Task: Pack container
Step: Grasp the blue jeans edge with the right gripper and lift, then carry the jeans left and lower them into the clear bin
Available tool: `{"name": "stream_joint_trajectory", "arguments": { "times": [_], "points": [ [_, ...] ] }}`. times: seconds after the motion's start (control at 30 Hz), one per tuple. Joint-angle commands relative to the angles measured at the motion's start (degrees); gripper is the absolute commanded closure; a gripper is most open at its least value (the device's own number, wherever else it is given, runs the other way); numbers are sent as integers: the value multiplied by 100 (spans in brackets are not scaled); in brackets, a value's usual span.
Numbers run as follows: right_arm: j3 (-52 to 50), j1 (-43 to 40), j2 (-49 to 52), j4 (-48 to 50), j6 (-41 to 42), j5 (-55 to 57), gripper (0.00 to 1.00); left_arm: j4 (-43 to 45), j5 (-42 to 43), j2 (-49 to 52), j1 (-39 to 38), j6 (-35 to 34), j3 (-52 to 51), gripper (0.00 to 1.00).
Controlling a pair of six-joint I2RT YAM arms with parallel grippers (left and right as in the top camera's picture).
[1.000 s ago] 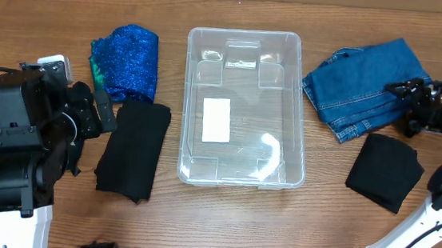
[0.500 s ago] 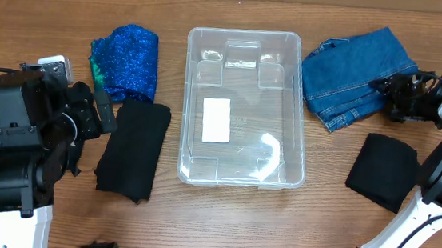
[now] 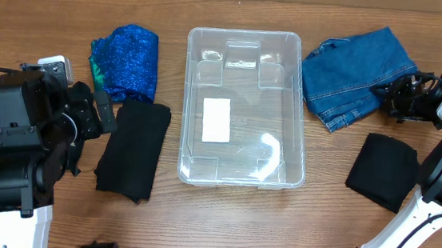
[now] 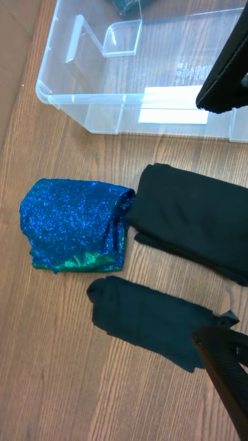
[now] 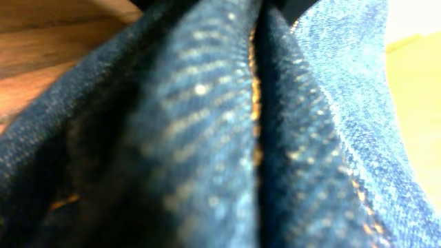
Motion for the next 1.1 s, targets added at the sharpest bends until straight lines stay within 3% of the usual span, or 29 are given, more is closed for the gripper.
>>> {"name": "stream_joint_trajectory", "arguments": {
  "times": [0.0, 0.07, 0.6, 1.07],
  "points": [
    [107, 133, 273, 66, 11, -269, 88, 7, -68, 7, -2, 4, 149, 0],
    [245, 133, 254, 63, 11, -435, 96, 7, -70, 7, -2, 4, 149, 0],
    [1224, 140, -1126, 72, -162, -903, 96, 35, -83, 7, -2, 4, 149, 0],
    [1408, 140, -2186, 684, -201, -2208, 96, 28, -214, 7, -2, 7, 149, 0]
  ]
}}
